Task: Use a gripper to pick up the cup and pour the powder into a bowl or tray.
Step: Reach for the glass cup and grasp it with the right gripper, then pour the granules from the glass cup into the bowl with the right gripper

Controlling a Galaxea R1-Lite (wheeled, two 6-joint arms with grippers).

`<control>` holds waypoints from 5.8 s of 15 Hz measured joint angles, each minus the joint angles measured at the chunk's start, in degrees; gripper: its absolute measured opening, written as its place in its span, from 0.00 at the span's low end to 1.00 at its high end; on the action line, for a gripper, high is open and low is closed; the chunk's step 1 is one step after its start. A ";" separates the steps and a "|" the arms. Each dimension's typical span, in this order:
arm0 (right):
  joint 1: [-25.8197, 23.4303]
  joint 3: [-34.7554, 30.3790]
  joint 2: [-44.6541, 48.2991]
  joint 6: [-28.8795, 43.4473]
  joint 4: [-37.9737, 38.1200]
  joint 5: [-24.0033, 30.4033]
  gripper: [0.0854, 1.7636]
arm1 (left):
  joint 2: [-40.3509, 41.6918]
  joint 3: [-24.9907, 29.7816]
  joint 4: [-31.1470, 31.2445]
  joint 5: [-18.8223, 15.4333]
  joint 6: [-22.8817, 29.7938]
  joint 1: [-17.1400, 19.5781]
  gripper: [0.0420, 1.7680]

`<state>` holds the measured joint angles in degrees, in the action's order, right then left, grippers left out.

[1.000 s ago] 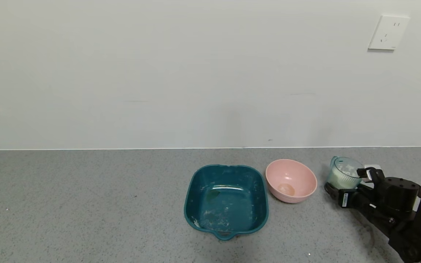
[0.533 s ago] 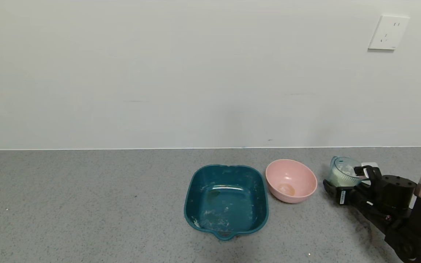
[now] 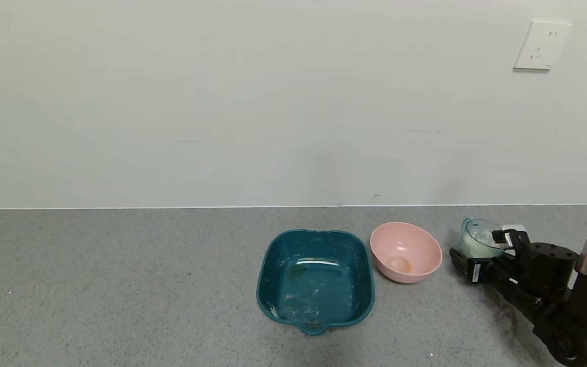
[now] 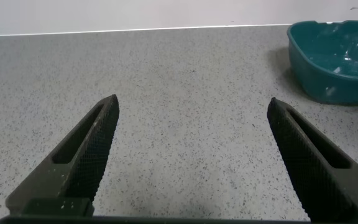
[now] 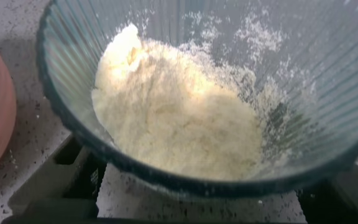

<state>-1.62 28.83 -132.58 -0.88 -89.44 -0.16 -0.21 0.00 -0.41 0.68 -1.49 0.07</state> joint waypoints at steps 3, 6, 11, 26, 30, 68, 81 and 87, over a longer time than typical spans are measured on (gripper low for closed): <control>-0.06 0.46 -0.40 0.02 0.00 -0.02 0.97 | 0.00 0.00 0.00 -0.02 -0.02 0.00 0.97; -0.17 0.85 -0.99 0.04 -0.09 0.09 0.76 | 0.00 0.00 0.00 0.00 0.00 0.00 0.97; -0.28 0.96 -1.23 0.02 -0.13 0.09 0.75 | 0.00 0.00 0.00 -0.02 0.00 0.00 0.97; 0.28 -1.33 4.86 -2.40 3.61 0.13 0.75 | 0.00 0.00 0.01 -0.02 0.00 0.00 0.97; 0.48 -0.22 11.20 -3.67 12.41 0.06 0.75 | 0.00 0.00 0.00 0.00 -0.02 0.00 0.97; 12.25 18.99 16.69 -60.53 35.62 -23.04 0.75 | 0.00 0.00 0.00 0.00 0.00 0.00 0.97; 16.03 20.75 14.48 -79.96 33.41 -23.49 0.75 | 0.00 0.00 0.00 0.00 0.00 0.00 0.97; 17.66 20.36 14.56 -84.61 33.50 -24.09 0.75 | 0.00 0.00 0.00 0.00 0.00 0.00 0.97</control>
<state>16.04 49.19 -118.03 -85.49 -55.94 -24.25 -0.21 0.00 -0.41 0.68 -1.49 0.07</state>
